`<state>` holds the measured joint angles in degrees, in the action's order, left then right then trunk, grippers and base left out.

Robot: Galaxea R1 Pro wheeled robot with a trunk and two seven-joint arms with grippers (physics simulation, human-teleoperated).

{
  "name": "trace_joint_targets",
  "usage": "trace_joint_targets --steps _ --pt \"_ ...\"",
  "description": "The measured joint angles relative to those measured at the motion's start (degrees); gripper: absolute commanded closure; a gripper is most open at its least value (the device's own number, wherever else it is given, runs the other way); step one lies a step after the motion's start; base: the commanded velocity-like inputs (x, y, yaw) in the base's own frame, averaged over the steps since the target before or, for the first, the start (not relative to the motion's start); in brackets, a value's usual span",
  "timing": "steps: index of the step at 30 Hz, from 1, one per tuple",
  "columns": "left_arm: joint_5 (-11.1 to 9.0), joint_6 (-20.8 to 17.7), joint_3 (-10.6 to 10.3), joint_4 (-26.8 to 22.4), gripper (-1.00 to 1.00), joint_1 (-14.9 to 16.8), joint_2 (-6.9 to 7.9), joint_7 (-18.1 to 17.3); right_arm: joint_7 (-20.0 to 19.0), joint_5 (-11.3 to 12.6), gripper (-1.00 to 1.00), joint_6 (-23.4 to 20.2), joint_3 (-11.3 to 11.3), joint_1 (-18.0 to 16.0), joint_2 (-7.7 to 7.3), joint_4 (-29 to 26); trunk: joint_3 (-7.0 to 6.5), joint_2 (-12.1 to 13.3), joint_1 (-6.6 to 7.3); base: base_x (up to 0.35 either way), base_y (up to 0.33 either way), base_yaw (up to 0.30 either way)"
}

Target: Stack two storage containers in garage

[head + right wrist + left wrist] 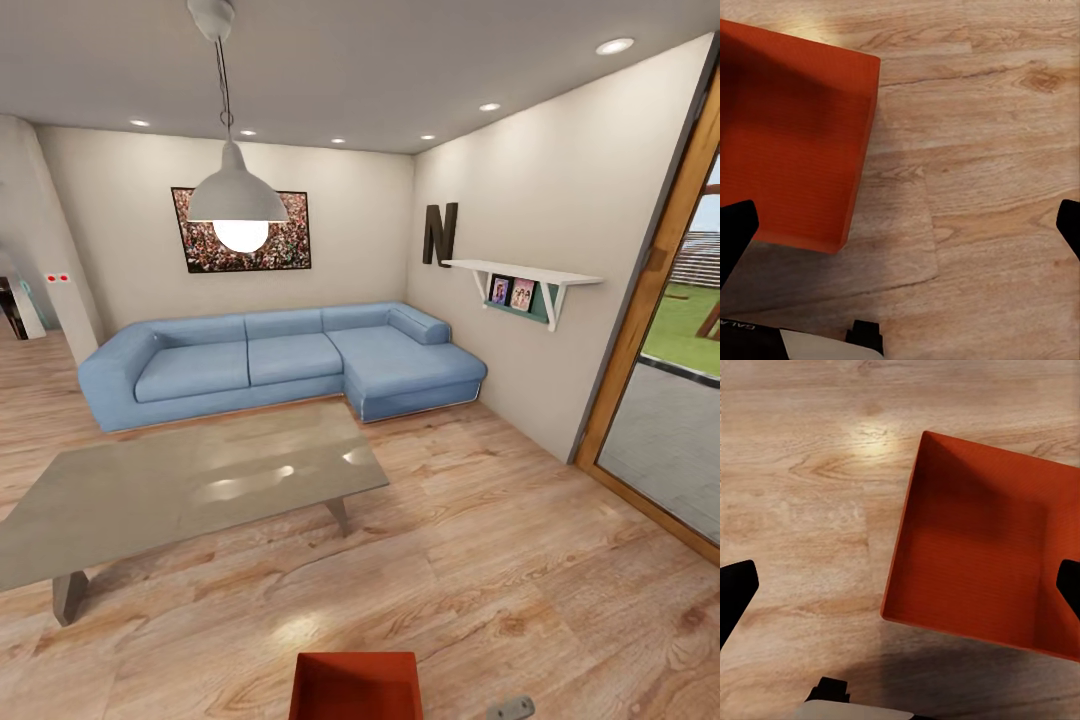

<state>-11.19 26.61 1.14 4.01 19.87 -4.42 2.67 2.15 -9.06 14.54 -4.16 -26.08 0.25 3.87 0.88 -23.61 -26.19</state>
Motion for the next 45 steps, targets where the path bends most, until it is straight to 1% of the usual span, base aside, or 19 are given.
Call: trace_joint_targets --steps 28,33,45 --pt "0.0 0.0 0.1 0.0 -1.0 0.0 0.2 0.0 -0.5 0.6 -1.0 0.0 0.1 0.1 0.27 0.1 0.0 0.0 0.0 0.0 0.0 0.0" --pt "-0.2 -0.1 0.2 0.0 -1.0 0.0 0.21 0.0 0.0 0.4 -1.0 0.1 0.1 0.1 -0.03 0.0 0.86 -2.0 -1.09 0.0 0.0 0.0" --pt "-0.3 -0.1 0.2 0.0 -1.0 0.0 0.21 0.0 -0.4 0.3 -1.0 0.0 0.1 0.1 -0.07 0.0 3.14 -6.8 -3.73 0.0 0.0 0.0"
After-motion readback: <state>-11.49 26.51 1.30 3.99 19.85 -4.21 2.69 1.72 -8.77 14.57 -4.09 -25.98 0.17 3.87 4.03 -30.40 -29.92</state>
